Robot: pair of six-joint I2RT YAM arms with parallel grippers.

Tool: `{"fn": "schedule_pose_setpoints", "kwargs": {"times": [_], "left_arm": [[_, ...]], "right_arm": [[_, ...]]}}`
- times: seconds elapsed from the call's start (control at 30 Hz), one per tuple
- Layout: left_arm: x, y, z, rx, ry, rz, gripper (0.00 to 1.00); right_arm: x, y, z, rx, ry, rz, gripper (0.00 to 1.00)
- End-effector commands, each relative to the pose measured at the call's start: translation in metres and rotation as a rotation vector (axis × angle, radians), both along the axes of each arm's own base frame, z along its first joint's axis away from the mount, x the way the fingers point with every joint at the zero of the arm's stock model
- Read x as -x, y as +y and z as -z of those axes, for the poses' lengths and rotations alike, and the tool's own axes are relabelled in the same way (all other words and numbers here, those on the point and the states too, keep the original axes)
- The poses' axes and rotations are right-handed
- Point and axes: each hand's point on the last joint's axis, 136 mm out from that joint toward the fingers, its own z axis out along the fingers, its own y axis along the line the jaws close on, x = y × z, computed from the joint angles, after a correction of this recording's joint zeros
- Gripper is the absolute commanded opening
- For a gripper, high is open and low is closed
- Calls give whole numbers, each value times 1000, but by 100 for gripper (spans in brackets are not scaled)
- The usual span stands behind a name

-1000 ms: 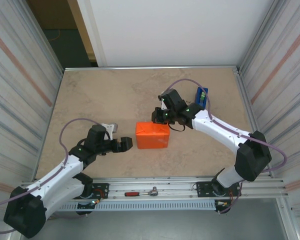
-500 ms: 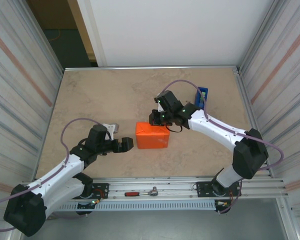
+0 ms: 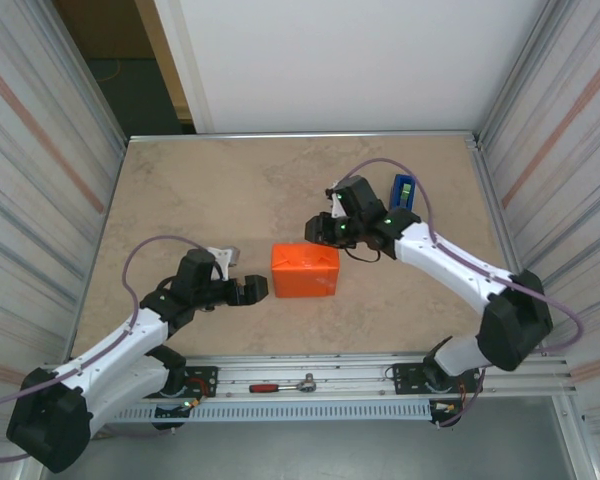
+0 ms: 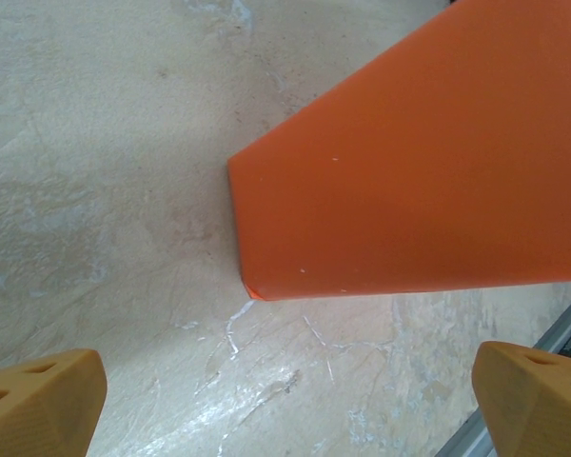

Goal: Wrap the gift box in paper

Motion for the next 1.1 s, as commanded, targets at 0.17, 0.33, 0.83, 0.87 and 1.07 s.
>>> {"fn": "schedule_pose_setpoints", "kwargs": {"times": [0.17,0.33,0.83,0.87,1.07], "left_arm": [[5,-19,-16,23,-62,66,99],[11,-26,-12,12,-72,78,99],[-1,-42,-7,6,-73,75,99],[-2,-42,-7,6,-73,73,99],[-16,-46,-6,-16,-87,47,99]], "right_arm": [[37,-48,-3,57,-57,46,82],[68,-74,27,120,-44,32,89],[95,-65,87,239,-88,30,100],[91,-64,88,251,-95,41,100],[58,-61,85,276,-115,113,99]]}}
